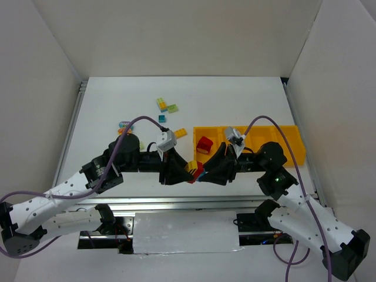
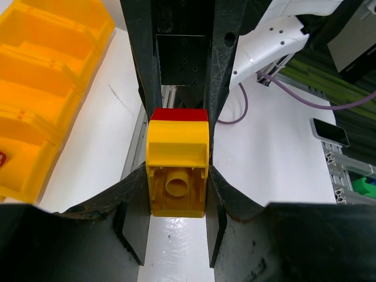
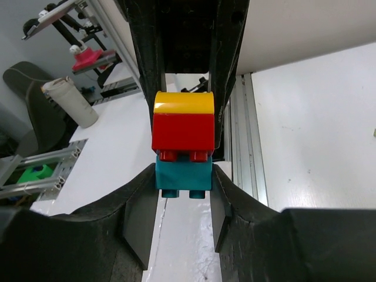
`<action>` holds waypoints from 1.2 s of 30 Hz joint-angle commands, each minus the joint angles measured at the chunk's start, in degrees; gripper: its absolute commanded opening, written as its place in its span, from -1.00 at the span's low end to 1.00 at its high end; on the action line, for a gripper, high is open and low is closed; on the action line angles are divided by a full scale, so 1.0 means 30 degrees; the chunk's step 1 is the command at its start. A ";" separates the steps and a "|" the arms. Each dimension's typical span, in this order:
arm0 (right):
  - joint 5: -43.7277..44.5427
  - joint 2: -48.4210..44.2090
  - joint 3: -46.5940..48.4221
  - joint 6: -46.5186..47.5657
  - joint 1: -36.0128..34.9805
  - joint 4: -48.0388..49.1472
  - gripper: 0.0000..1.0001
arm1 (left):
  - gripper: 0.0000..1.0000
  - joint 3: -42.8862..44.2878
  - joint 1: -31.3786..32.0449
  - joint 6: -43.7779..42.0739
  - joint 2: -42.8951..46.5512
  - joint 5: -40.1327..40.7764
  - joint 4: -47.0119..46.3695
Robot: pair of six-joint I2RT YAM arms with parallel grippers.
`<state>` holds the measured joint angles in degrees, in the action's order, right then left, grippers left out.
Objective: Sort the legos into containers by color
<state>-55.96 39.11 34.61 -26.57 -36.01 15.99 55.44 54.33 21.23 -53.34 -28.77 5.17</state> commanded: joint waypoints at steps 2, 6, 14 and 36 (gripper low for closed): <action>-0.0067 0.0612 -0.1075 0.1589 0.0254 0.0033 -1.00 | -1.00 0.0942 0.0085 0.0275 0.0700 0.2350 0.0412; -0.0125 0.1463 -0.1546 0.1590 0.1132 0.0178 -1.00 | -1.00 0.1587 -0.0032 0.0451 0.0788 0.3846 0.1527; 0.1678 0.1935 -0.1963 -0.0346 0.3417 0.0115 -1.00 | -1.00 0.1529 -0.0764 0.0861 0.1257 0.5572 0.2143; 2.3876 1.0662 0.4782 -0.3040 0.7696 -1.1922 -0.14 | -1.00 0.1384 -0.1497 0.2004 0.1315 0.9768 0.5485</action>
<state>15.90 69.80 45.74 -36.80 -13.50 -19.90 60.23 50.24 27.24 -50.83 1.21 22.98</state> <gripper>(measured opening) 0.438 0.472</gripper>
